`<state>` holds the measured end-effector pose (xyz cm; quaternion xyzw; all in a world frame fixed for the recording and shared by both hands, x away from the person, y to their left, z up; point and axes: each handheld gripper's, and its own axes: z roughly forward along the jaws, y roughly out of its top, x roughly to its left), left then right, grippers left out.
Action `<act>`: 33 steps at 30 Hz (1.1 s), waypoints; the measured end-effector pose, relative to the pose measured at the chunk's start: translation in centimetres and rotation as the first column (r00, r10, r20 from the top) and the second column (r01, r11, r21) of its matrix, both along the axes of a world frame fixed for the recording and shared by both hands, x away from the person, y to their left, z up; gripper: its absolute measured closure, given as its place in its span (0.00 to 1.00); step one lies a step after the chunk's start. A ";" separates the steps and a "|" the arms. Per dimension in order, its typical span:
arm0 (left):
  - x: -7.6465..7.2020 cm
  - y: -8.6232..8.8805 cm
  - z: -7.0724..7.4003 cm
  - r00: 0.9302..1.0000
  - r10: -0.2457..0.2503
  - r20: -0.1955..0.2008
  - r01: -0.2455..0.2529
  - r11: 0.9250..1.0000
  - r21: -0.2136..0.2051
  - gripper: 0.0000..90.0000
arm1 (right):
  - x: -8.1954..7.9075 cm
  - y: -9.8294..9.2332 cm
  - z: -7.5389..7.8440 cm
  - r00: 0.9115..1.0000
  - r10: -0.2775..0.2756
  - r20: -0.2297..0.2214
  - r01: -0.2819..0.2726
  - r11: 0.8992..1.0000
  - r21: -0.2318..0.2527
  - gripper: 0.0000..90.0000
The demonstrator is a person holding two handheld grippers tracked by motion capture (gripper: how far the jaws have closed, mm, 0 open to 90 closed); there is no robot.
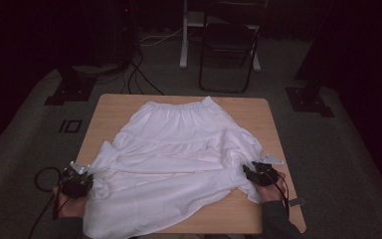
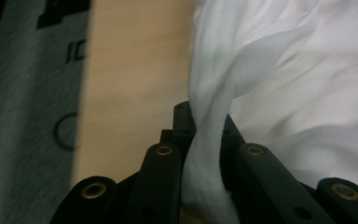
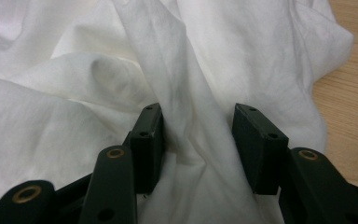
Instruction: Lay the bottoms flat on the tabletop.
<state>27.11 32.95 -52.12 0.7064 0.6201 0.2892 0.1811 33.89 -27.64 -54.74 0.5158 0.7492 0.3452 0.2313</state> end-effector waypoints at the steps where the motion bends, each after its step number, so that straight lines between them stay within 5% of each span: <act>1: -0.5 0.5 -0.2 1.000 0.013 -0.006 -0.013 1.000 -0.008 0.94 | 0.0 0.0 0.0 1.000 -0.001 0.000 0.001 1.000 0.000 0.60; 14: -4.8 2.8 -0.5 0.996 0.087 -0.026 -0.088 0.995 -0.036 0.93 | 0.0 0.0 0.0 1.000 -0.005 -0.002 0.005 1.000 0.002 0.60; 22: -6.0 2.9 0.2 0.997 0.078 0.024 -0.076 0.994 -0.074 0.84 | -0.2 0.0 0.3 1.000 -0.005 -0.022 0.005 1.000 -0.009 0.67; 24: -5.9 2.8 0.3 0.997 0.078 0.023 -0.076 0.995 -0.070 0.84 | -0.7 -0.2 0.6 0.999 0.005 -0.051 -0.006 1.000 -0.023 0.81; 27: -5.6 2.7 0.3 0.997 0.074 0.024 -0.073 0.995 -0.070 0.85 | -1.5 -0.6 0.9 0.997 0.007 -0.081 -0.010 0.999 -0.035 0.89; 31: -5.6 2.8 0.1 0.997 0.077 0.023 -0.075 0.994 -0.077 0.83 | -2.9 -1.5 1.2 0.994 -0.001 -0.109 -0.004 0.999 -0.048 0.91; 33: -5.6 2.9 0.2 0.996 0.083 0.030 -0.080 0.994 -0.079 0.79 | -4.9 -2.7 1.4 0.991 -0.021 -0.133 0.013 0.998 -0.067 0.91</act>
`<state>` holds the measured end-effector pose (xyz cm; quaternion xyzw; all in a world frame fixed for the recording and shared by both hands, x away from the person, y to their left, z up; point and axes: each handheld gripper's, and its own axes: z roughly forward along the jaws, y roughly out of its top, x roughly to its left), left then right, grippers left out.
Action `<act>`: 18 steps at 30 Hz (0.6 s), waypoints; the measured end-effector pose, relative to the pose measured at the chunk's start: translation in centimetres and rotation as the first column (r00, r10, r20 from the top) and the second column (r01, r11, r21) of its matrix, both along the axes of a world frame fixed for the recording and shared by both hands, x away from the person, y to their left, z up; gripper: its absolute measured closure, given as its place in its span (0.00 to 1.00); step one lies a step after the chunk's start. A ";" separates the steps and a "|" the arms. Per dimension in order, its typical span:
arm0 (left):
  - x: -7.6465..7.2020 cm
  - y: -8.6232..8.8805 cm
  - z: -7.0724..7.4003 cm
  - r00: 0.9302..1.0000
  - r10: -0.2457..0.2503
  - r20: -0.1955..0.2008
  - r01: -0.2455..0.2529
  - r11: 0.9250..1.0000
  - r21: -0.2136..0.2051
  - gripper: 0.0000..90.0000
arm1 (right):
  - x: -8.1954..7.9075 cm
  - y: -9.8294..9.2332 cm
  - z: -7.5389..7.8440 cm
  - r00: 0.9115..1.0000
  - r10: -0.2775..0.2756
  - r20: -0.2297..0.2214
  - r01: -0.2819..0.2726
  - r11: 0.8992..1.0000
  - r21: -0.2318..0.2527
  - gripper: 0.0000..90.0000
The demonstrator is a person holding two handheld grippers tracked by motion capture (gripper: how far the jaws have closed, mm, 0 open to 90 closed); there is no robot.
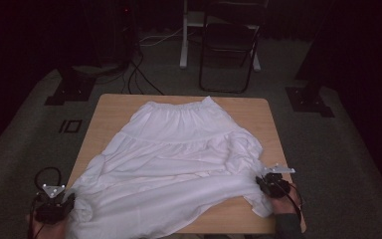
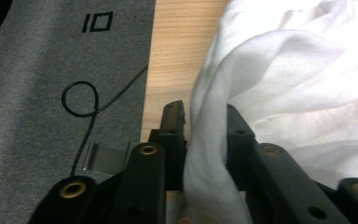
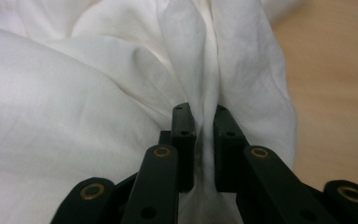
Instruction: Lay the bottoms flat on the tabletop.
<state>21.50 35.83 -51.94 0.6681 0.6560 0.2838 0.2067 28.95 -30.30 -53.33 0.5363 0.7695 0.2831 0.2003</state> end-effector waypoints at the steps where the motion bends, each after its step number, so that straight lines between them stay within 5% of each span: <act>1: 0.0 0.0 0.1 1.000 -0.003 0.011 0.003 1.000 -0.008 0.79 | 0.0 0.0 0.0 1.000 0.000 0.000 0.000 1.000 0.000 0.91; 4: 0.1 -0.3 0.8 0.997 -0.022 0.074 0.024 0.999 -0.025 0.71 | -2.7 -1.4 0.2 0.999 -0.023 -0.032 0.023 1.000 -0.009 0.91; 7: 0.3 -0.7 1.3 0.995 -0.038 0.095 0.040 0.999 -0.028 0.66 | -3.7 -1.9 0.4 0.998 -0.027 -0.048 0.027 1.000 -0.006 0.88; 10: 1.0 -1.6 2.5 0.987 -0.070 0.145 0.075 0.997 -0.029 0.59 | -4.7 -2.3 1.2 1.000 -0.002 0.023 0.001 1.000 0.015 0.67; 11: 1.0 -1.6 2.5 0.987 -0.070 0.145 0.075 0.997 -0.029 0.58 | -4.7 -2.3 1.2 1.000 -0.002 0.023 0.001 1.000 0.015 0.67; 14: 1.8 -2.4 3.4 0.981 -0.092 0.172 0.099 0.995 -0.033 0.55 | -3.9 -1.5 3.4 0.990 0.026 0.138 -0.029 0.999 0.021 0.57; 16: 2.4 -3.1 3.8 0.978 -0.109 0.180 0.117 0.993 -0.033 0.54 | -3.3 -1.2 3.9 0.987 0.036 0.158 -0.039 0.999 0.019 0.56; 18: 3.2 -3.9 3.9 0.975 -0.129 0.182 0.137 0.990 -0.027 0.53 | -0.8 0.2 4.9 0.978 0.054 0.200 -0.058 0.998 0.014 0.56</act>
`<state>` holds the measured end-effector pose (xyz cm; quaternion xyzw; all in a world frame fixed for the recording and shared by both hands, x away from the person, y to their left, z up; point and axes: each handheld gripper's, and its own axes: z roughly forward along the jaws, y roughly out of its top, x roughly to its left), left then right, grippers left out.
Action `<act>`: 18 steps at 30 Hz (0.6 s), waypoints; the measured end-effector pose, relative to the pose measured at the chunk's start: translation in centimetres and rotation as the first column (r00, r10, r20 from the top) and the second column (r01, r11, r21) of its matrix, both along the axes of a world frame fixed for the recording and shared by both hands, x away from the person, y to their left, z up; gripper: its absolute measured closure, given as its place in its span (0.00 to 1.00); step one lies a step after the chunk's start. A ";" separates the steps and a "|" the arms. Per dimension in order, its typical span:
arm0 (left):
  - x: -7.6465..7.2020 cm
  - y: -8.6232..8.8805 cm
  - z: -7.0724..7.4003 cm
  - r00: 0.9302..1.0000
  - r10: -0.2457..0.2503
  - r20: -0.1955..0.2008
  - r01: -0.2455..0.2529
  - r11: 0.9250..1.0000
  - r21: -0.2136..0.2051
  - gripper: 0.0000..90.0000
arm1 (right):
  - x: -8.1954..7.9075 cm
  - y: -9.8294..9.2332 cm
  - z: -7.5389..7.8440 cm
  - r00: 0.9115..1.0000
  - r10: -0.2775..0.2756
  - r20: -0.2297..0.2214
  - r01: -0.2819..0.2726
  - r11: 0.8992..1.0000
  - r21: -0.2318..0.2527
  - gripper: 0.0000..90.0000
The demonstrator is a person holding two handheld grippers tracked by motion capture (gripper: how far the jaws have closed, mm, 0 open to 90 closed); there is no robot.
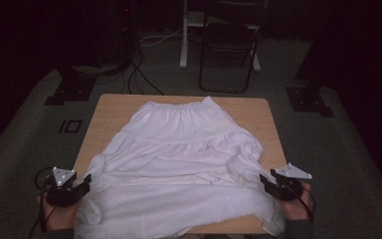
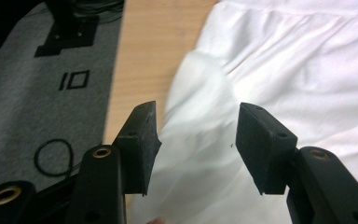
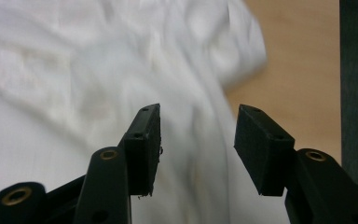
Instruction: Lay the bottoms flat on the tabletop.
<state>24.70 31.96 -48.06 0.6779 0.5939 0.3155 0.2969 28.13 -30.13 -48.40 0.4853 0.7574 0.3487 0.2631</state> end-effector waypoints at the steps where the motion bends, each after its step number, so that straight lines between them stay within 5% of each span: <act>1: 0.4 -0.5 -0.1 1.000 -0.010 -0.001 0.010 1.000 0.001 0.53 | 1.0 0.4 0.1 1.000 0.002 0.005 -0.002 1.000 0.002 0.55; 2: 0.9 -0.9 -0.2 1.000 -0.022 -0.003 0.022 1.000 0.001 0.53 | 1.0 0.4 0.1 1.000 0.002 0.005 -0.002 1.000 0.002 0.55; 3: 1.4 -1.3 -0.4 0.999 -0.032 -0.008 0.032 0.999 0.005 0.53 | 3.2 1.3 0.0 1.000 -0.011 0.002 0.011 1.000 0.015 0.56; 6: 3.0 -2.5 -1.4 0.998 -0.053 -0.030 0.053 0.999 0.003 0.53 | 5.1 2.2 -0.3 1.000 -0.023 -0.010 0.023 0.999 0.029 0.55; 7: 3.4 -2.9 -1.8 0.997 -0.059 -0.039 0.060 0.998 0.004 0.53 | 6.8 3.2 -1.0 0.999 -0.027 -0.023 0.027 1.000 0.005 0.55; 10: 4.4 -3.6 -3.0 0.995 -0.073 -0.068 0.074 0.997 0.008 0.53 | 8.2 3.8 -2.0 0.998 -0.024 -0.057 0.023 0.999 -0.026 0.55; 11: 4.6 -3.8 -3.4 0.994 -0.077 -0.074 0.077 0.997 0.008 0.53 | 9.1 4.1 -3.2 0.994 -0.035 -0.100 0.028 0.997 -0.067 0.58; 18: 5.1 -4.0 -5.2 0.988 -0.093 -0.125 0.096 0.995 0.015 0.53 | 7.9 2.8 -4.7 0.981 -0.104 -0.166 0.087 0.991 -0.102 0.87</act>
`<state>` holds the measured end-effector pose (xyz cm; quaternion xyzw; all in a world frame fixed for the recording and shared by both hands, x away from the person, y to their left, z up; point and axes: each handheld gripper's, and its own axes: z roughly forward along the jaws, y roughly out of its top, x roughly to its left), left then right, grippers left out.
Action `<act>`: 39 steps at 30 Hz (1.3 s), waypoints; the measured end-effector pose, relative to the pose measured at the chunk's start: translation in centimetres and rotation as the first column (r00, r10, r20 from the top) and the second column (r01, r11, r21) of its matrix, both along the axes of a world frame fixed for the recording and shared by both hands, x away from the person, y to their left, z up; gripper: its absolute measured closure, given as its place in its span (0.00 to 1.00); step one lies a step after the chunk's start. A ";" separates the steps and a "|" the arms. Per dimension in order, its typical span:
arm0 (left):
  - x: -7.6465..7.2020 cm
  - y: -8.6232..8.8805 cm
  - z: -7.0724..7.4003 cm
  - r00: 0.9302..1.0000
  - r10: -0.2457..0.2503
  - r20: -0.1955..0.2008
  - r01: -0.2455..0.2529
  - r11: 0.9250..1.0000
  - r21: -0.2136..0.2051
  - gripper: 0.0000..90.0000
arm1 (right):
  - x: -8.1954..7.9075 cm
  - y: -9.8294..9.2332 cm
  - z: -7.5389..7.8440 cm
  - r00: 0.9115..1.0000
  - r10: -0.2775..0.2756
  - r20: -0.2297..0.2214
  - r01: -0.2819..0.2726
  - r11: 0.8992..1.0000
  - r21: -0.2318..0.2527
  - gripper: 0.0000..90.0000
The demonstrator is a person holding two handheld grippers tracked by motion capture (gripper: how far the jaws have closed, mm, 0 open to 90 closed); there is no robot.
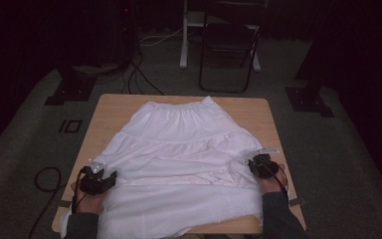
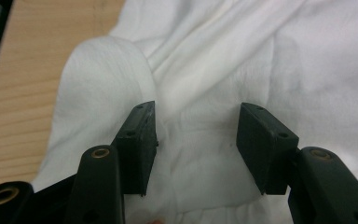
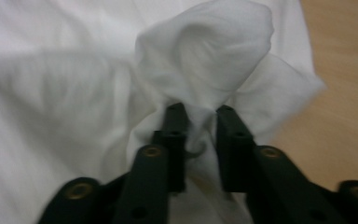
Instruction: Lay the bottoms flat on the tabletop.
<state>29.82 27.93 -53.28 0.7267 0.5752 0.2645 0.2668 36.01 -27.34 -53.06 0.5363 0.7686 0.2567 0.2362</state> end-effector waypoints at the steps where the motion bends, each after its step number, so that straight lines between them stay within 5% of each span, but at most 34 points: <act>1: 0.0 0.0 -0.1 1.000 0.004 0.002 -0.004 1.000 -0.009 0.53 | -1.0 -0.8 0.0 1.000 -0.014 -0.014 0.014 1.000 -0.018 0.92; 9: -0.2 0.5 -0.4 1.000 0.000 0.010 0.001 0.999 -0.037 0.52 | -5.4 -5.2 0.0 0.991 -0.126 -0.033 0.124 0.991 -0.049 0.95; 13: -0.3 0.6 -0.5 1.000 0.000 0.012 0.000 0.999 -0.045 0.52 | -8.7 -9.0 0.3 0.974 -0.225 -0.030 0.224 0.973 -0.051 0.95; 16: -0.3 0.5 -0.5 1.000 0.007 0.013 -0.006 0.999 -0.039 0.52 | -9.6 -10.1 0.3 0.967 -0.253 -0.034 0.251 0.967 -0.053 0.94; 20: -0.4 0.1 -0.4 1.000 0.007 0.010 -0.007 1.000 -0.023 0.52 | -10.2 -10.3 0.7 0.964 -0.266 -0.007 0.265 0.963 -0.041 0.76; 21: -0.4 0.0 -0.4 1.000 0.006 0.009 -0.006 1.000 -0.019 0.52 | -10.1 -9.6 1.4 0.973 -0.227 0.051 0.227 0.974 -0.006 0.67; 22: -0.4 -0.1 -0.4 1.000 0.008 0.010 -0.008 1.000 -0.020 0.52 | -10.1 -9.6 1.4 0.973 -0.227 0.051 0.227 0.974 -0.006 0.67; 23: -0.4 -0.2 -0.4 1.000 0.010 0.011 -0.010 1.000 -0.017 0.52 | -9.6 -8.3 2.1 0.981 -0.162 0.104 0.162 0.987 0.009 0.61; 29: -1.1 -1.7 0.2 0.999 -0.011 0.039 0.012 1.000 -0.017 0.52 | -7.3 -3.3 3.1 0.989 0.001 0.150 -0.003 1.000 0.013 0.56; 31: -1.5 -2.4 0.5 0.998 -0.039 0.055 0.040 0.999 -0.030 0.53 | -6.0 -0.3 2.9 0.984 0.104 0.147 -0.107 0.994 0.010 0.56; 37: -2.0 -4.1 -0.6 0.993 -0.114 0.028 0.114 0.993 0.000 0.52 | -3.4 1.6 0.1 0.993 0.117 0.029 -0.117 0.993 -0.003 0.56; 39: -1.9 -3.8 -0.8 0.994 -0.109 0.029 0.110 0.993 -0.035 0.53 | -3.5 1.3 -0.6 0.994 0.106 0.023 -0.106 0.994 0.031 0.60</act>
